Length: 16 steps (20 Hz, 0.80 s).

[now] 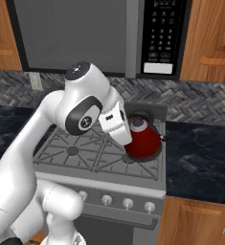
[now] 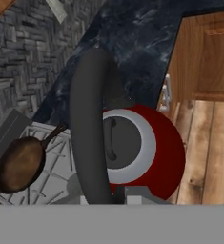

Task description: Pick the kettle from the counter and place it on a stove burner. Then turn the burner on.

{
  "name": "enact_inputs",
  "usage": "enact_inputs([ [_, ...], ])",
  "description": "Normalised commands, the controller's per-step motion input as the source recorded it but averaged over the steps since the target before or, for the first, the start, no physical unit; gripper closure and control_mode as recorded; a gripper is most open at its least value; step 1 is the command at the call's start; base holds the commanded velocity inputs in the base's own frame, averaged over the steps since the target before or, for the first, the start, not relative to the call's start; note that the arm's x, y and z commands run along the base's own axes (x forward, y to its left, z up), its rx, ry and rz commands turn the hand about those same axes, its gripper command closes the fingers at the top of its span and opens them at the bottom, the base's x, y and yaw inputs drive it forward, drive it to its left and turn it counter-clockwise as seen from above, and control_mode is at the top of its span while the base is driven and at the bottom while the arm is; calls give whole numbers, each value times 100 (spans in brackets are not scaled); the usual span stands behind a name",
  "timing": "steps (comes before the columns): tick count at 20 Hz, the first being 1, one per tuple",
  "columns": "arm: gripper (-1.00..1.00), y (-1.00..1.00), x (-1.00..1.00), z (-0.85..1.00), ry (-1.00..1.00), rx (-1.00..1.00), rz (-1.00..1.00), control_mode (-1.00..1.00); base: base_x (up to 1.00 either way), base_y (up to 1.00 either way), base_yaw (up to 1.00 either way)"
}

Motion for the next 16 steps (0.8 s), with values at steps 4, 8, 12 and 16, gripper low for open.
enact_inputs([
  [4,100,45,-24,-6,0,8,0,-100,0,0,0],
  [8,100,40,-8,-5,-3,10,1,-100,0,0,0],
  [12,100,36,0,0,-1,11,2,-100,0,0,0],
  [16,100,36,0,0,0,10,2,-100,0,0,0],
])
